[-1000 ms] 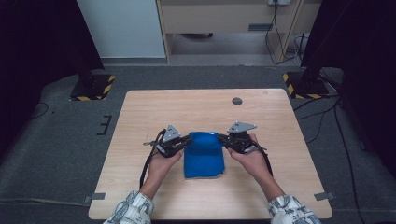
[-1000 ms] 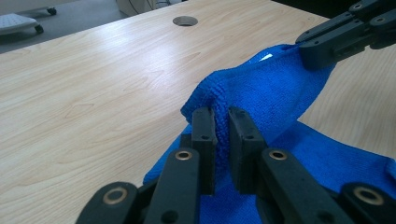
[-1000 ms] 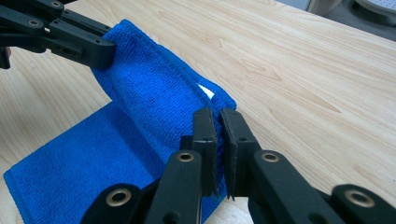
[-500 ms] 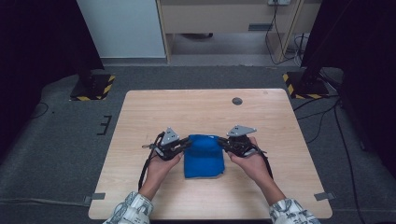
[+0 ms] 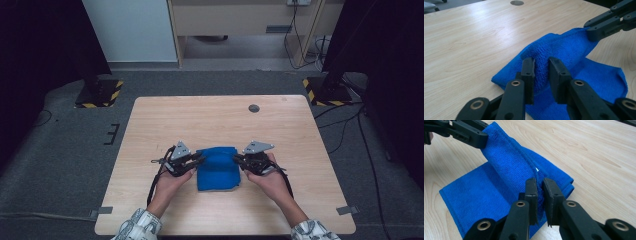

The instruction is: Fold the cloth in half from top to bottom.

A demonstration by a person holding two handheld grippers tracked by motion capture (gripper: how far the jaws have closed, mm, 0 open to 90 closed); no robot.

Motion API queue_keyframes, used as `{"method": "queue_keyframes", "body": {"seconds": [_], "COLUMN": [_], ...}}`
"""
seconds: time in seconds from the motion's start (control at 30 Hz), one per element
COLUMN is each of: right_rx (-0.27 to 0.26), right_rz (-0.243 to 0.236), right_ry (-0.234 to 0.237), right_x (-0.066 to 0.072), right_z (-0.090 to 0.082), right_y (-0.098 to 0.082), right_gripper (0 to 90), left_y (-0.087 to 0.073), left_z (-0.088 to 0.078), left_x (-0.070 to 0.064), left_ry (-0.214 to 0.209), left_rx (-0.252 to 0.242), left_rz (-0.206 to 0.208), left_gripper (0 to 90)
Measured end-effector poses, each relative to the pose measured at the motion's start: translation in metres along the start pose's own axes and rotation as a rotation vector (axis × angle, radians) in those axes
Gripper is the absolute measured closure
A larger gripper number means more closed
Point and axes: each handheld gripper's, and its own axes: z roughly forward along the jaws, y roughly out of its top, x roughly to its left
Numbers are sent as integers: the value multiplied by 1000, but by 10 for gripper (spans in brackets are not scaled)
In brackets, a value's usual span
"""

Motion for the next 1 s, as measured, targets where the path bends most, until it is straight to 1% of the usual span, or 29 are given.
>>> {"method": "queue_keyframes", "body": {"seconds": [0.03,0.13,0.2,0.23,0.33,0.43,0.5,0.6,0.7,0.9,1.0], "right_rx": [1,5,7,8,11,25,25,25,26,27,26], "right_rz": [0,2,0,5,6,-12,-20,-25,-27,-22,-22], "right_ry": [1,5,8,9,15,21,22,26,29,29,30], "right_x": [0,2,3,4,6,9,11,13,14,14,14], "right_z": [0,-1,-1,-1,0,0,0,0,0,1,1], "right_y": [-1,-5,-7,-9,-13,-16,-16,-16,-17,-19,-19], "right_gripper": [817,811,808,807,806,804,803,802,802,795,795], "left_y": [-1,-5,-6,-7,-12,-16,-17,-19,-19,-19,-17], "left_z": [-1,-3,-4,-4,-7,-9,-11,-11,-9,-2,3], "left_x": [-1,-3,-3,-3,-5,-8,-9,-7,-5,-5,-5], "left_ry": [2,6,1,-1,-10,-18,-15,-3,8,5,5], "left_rx": [6,12,19,30,43,51,56,53,43,40,35], "left_rz": [5,3,4,13,21,29,38,36,19,5,7], "left_gripper": [732,704,686,678,655,631,600,542,489,390,363]}}
